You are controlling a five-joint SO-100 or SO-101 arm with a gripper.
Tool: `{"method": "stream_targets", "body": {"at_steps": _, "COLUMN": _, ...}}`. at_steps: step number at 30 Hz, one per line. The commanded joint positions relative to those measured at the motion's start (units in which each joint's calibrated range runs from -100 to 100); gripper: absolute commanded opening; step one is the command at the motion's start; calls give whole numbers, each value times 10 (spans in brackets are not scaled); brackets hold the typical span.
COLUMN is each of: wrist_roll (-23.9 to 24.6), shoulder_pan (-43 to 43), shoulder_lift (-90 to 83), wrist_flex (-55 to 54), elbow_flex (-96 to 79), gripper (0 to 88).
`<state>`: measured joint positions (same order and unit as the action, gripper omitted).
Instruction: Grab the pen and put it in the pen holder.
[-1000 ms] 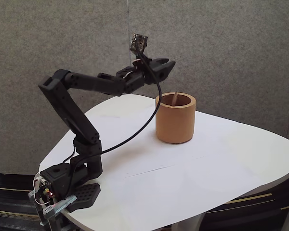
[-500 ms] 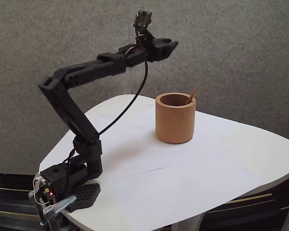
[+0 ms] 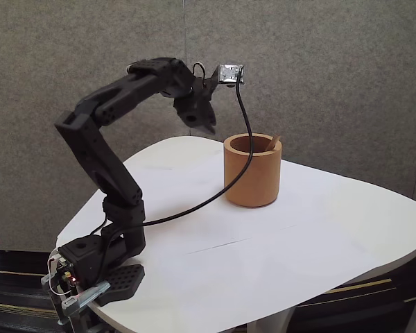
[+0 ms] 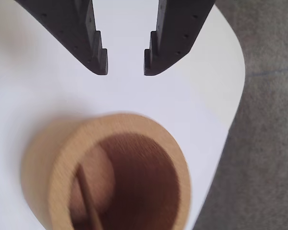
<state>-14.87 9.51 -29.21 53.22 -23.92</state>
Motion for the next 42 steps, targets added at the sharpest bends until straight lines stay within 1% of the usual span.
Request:
{"method": "stream_targets", "body": {"at_steps": 1, "wrist_roll": 88, "shoulder_pan": 23, "shoulder_lift": -30, "wrist_flex": 129, "elbow_flex": 64, "gripper": 101}}
{"method": "stream_targets", "body": {"at_steps": 3, "wrist_roll": 113, "shoulder_pan": 32, "shoulder_lift": -60, "wrist_flex": 158, "elbow_flex": 45, "gripper": 101}}
{"method": "stream_targets", "body": {"at_steps": 6, "wrist_roll": 130, "shoulder_pan": 32, "shoulder_lift": -132, "wrist_flex": 155, "elbow_flex": -38, "gripper": 101}}
{"method": "stream_targets", "body": {"at_steps": 16, "wrist_roll": 127, "shoulder_pan": 26, "shoulder_lift": -426, "wrist_flex": 153, "elbow_flex": -384, "gripper": 101}}
{"method": "stream_targets", "body": {"at_steps": 24, "wrist_roll": 127, "shoulder_pan": 31, "shoulder_lift": -592, "wrist_flex": 153, "elbow_flex": -565, "gripper": 101}}
{"method": "stream_targets", "body": {"at_steps": 28, "wrist_roll": 126, "shoulder_pan": 31, "shoulder_lift": -635, "wrist_flex": 160, "elbow_flex": -613, "gripper": 101}}
{"method": "stream_targets", "body": {"at_steps": 31, "wrist_roll": 126, "shoulder_pan": 31, "shoulder_lift": -639, "wrist_flex": 160, "elbow_flex": -620, "gripper": 101}}
{"method": "stream_targets", "body": {"at_steps": 36, "wrist_roll": 126, "shoulder_pan": 32, "shoulder_lift": -640, "wrist_flex": 160, "elbow_flex": -687, "gripper": 101}}
{"method": "stream_targets", "body": {"at_steps": 42, "wrist_roll": 129, "shoulder_pan": 31, "shoulder_lift": -640, "wrist_flex": 159, "elbow_flex": -708, "gripper": 101}}
